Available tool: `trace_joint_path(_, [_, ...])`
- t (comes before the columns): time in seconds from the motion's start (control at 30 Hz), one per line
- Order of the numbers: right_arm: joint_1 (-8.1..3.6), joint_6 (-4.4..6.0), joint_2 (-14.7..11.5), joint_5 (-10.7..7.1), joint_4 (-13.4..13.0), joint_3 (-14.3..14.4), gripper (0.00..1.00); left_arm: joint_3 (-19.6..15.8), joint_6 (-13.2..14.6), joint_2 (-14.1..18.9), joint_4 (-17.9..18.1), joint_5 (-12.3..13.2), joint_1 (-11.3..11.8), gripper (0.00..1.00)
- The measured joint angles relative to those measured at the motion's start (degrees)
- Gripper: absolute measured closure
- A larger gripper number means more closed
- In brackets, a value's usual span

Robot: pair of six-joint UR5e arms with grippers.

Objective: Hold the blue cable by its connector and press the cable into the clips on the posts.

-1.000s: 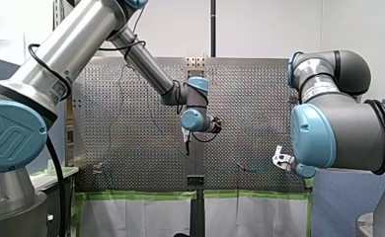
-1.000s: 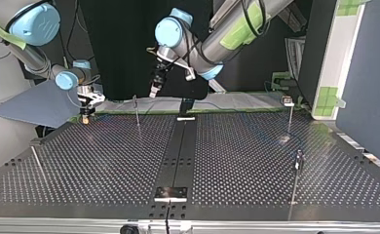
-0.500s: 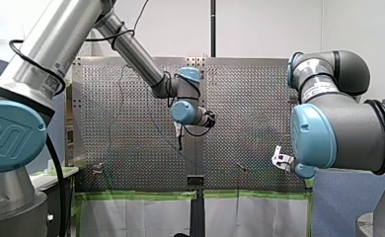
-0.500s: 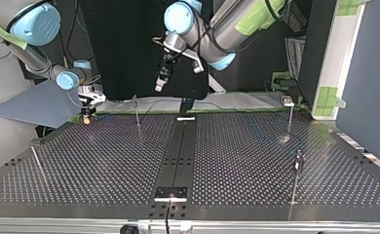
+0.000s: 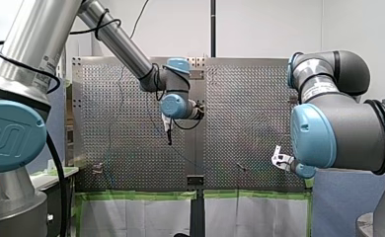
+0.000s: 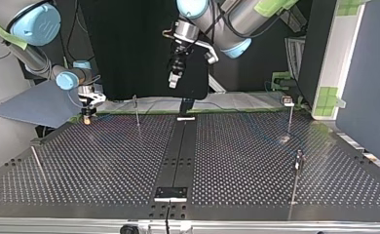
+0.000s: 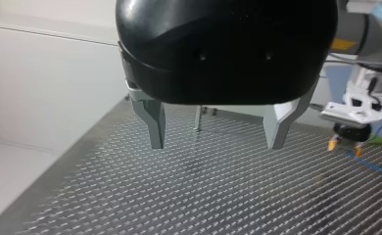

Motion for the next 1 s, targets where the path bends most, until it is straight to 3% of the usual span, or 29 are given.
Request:
trace_joint_path(0.3, [0.24,-0.06,0.01,-0.09,-0.01,-0.19,1.00,-4.69,-0.21,4.71,4.67,-2.20,0.24,0.00])
trace_joint_path(0.57, [0.30,-0.13,0.02,0.02,0.18,-0.20,1.00,-8.81,-3.21,8.42,8.81,-1.75,0.73,0.00])
trace_joint_path(1.0, [0.91,-0.64,0.02,-0.16,0.35,-0.79,1.00,-15.32,-1.63,3.52,15.29,-2.06,0.79,0.00])
